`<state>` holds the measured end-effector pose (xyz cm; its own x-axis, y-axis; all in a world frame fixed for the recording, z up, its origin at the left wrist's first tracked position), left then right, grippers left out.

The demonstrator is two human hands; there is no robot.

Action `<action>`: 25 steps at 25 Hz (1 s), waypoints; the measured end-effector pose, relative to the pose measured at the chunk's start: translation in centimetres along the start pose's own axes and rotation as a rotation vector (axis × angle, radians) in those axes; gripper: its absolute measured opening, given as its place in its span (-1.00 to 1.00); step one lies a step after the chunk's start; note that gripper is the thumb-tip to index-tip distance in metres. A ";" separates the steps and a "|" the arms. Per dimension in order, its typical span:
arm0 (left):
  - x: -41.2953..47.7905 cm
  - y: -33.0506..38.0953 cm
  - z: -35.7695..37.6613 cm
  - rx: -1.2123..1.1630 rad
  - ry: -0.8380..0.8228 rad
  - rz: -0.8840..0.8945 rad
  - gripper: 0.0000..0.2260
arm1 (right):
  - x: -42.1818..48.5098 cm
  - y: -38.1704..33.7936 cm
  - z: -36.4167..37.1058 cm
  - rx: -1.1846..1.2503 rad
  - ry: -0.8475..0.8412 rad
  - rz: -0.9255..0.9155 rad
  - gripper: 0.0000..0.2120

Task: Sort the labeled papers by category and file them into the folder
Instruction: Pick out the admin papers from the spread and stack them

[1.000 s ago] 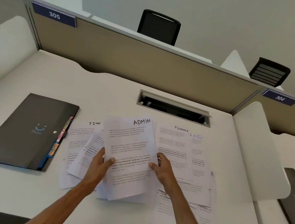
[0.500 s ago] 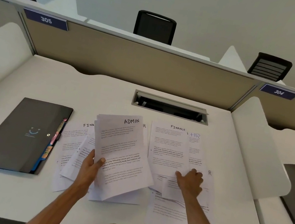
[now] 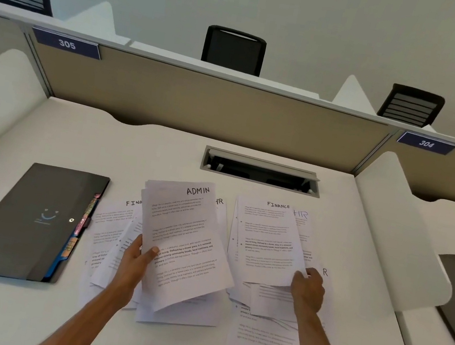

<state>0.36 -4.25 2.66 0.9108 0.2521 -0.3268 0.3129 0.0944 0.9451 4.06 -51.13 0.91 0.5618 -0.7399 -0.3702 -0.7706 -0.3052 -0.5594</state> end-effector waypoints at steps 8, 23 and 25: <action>-0.2 0.3 0.6 -0.033 -0.006 -0.015 -0.60 | 1.1 1.3 -1.9 0.182 0.116 0.067 -0.68; -0.1 -1.1 0.0 -0.162 0.074 -0.050 -0.57 | -4.1 -2.3 2.7 0.403 -0.486 -0.019 -0.89; -0.2 -1.1 0.1 -0.172 0.077 -0.049 -0.58 | -5.0 -2.9 3.6 0.284 -0.563 -0.077 -0.90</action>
<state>-0.12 -4.45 1.67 0.8706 0.3152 -0.3778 0.2996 0.2693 0.9152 4.57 -44.40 1.69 0.7439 -0.2703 -0.6112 -0.6555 -0.1167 -0.7461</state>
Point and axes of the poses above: each hand's wrist, its own x-axis towards the middle knuckle, its own z-axis out of the palm, y = z × x, the point moved 6 cm from there along x, towards the middle knuckle, and after that the axes turned 8 degrees about z, right-handed, at the moved point
